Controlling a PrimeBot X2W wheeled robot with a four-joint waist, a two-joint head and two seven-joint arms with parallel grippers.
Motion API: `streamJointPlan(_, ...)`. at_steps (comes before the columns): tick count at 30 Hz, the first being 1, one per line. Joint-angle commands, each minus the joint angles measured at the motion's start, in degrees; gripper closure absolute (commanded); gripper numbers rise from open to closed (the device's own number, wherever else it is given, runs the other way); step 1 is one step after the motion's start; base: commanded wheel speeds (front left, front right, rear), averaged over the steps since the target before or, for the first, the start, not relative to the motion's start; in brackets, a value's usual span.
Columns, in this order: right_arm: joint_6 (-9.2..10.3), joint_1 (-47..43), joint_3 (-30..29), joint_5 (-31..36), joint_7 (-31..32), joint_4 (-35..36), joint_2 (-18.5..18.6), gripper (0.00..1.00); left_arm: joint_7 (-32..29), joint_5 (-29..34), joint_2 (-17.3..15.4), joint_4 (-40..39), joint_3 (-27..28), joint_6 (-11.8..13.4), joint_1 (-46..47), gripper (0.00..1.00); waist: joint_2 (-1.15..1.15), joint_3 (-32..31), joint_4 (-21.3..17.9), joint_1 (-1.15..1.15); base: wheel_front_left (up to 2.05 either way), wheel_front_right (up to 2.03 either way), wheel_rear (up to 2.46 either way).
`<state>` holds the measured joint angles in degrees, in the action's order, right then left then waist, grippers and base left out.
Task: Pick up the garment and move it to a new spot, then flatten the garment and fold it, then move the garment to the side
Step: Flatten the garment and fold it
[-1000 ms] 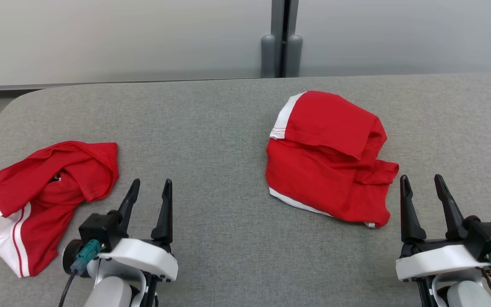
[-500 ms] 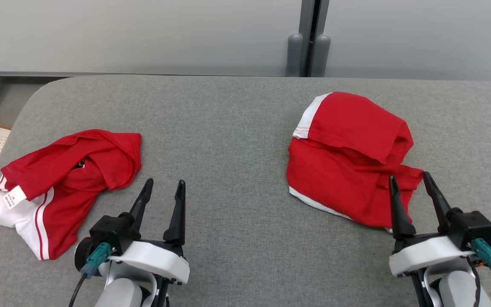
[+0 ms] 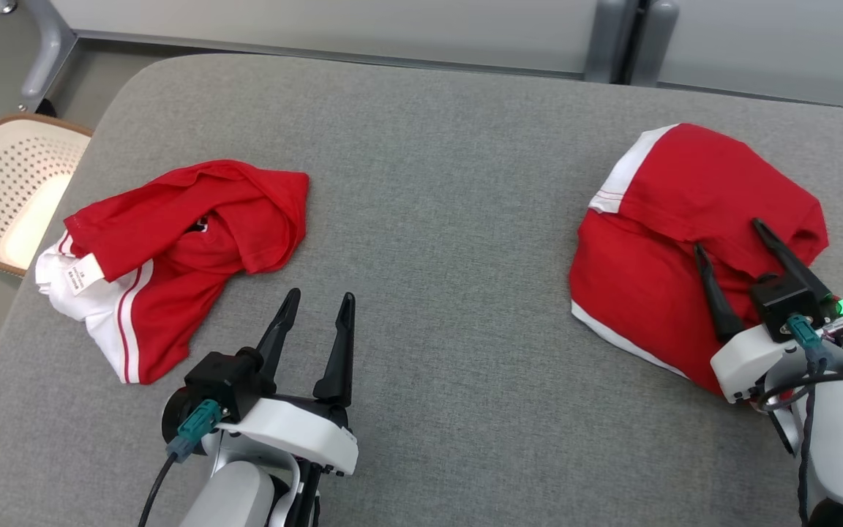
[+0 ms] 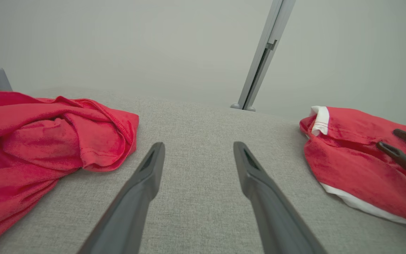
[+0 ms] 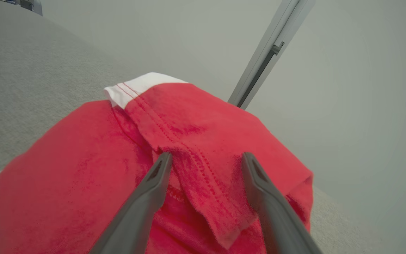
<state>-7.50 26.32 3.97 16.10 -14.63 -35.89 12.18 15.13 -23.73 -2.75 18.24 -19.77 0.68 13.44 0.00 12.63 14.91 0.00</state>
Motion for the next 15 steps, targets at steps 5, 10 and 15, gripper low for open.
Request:
streamJointPlan(5,0.02,2.8,-0.3,2.1,-0.4,-3.5,1.3,0.15,0.0,-1.2,-0.2,-0.6,-1.0,0.9,0.8,0.0,0.0,1.9,2.8,0.0,0.0,0.0,0.0)
streamJointPlan(10,0.02,4.8,-0.1,1.6,-0.6,-5.8,1.0,1.0,0.0,-1.7,-0.2,-0.3,-1.2,1.4,0.2,0.0,0.0,1.1,2.7,0.0,0.0,0.0,0.0)
streamJointPlan(15,0.02,5.4,-1.2,-5.7,-0.6,-3.0,-2.2,1.0,0.0,-1.1,-0.2,0.4,-0.8,0.9,-0.4,0.0,0.0,-0.7,0.9,0.0,0.0,0.0,0.0)
